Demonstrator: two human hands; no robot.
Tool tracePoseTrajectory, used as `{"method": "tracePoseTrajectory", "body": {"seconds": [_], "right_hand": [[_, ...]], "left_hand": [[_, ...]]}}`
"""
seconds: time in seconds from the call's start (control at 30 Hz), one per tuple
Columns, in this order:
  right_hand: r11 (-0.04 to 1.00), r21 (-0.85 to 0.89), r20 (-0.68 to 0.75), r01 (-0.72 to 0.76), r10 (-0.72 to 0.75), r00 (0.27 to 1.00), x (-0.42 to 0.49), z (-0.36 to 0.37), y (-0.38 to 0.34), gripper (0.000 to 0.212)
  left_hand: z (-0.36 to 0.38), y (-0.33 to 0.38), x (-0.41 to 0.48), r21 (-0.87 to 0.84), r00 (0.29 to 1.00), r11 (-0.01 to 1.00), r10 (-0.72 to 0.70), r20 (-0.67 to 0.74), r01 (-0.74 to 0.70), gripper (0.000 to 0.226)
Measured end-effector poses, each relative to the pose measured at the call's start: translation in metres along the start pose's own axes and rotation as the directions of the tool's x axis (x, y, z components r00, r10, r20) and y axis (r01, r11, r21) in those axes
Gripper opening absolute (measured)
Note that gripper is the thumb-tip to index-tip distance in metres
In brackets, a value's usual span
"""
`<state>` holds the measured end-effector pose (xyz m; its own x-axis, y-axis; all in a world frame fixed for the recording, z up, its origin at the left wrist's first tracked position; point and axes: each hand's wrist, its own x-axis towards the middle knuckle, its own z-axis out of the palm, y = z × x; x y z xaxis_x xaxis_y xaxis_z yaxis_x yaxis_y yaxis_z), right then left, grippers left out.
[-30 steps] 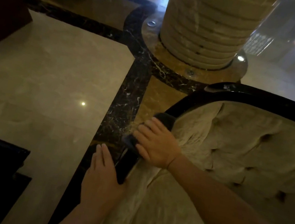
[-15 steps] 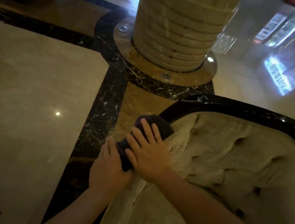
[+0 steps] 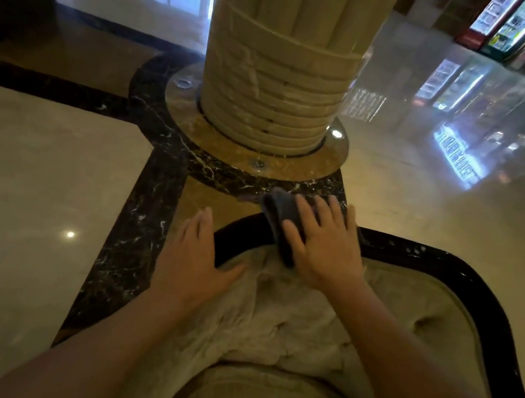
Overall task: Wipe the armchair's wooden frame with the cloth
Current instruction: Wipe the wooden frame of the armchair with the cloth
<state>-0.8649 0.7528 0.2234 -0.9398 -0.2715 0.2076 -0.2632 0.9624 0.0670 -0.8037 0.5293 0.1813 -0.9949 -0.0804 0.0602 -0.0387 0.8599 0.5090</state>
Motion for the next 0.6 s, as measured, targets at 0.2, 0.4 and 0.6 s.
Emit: {"method": "tracePoseTrajectory", "body": {"seconds": [0.2, 0.4, 0.6], "right_hand": [[0.988, 0.151, -0.005, 0.038, -0.038, 0.999, -0.025, 0.013, -0.024, 0.061], [0.919, 0.225, -0.051, -0.325, 0.344, 0.938, -0.030, 0.005, 0.054, 0.064], [0.968, 0.213, -0.077, -0.132, 0.151, 0.986, -0.025, 0.008, 0.035, 0.056]], "left_hand": [[0.001, 0.050, 0.043, 0.088, 0.991, 0.989, 0.111, 0.077, -0.117, 0.117], [0.003, 0.060, 0.055, 0.217, 0.986, 0.967, 0.109, 0.126, -0.134, 0.129], [0.013, 0.111, 0.072, 0.217, 0.957, 0.938, 0.238, 0.167, -0.271, 0.112]]}}
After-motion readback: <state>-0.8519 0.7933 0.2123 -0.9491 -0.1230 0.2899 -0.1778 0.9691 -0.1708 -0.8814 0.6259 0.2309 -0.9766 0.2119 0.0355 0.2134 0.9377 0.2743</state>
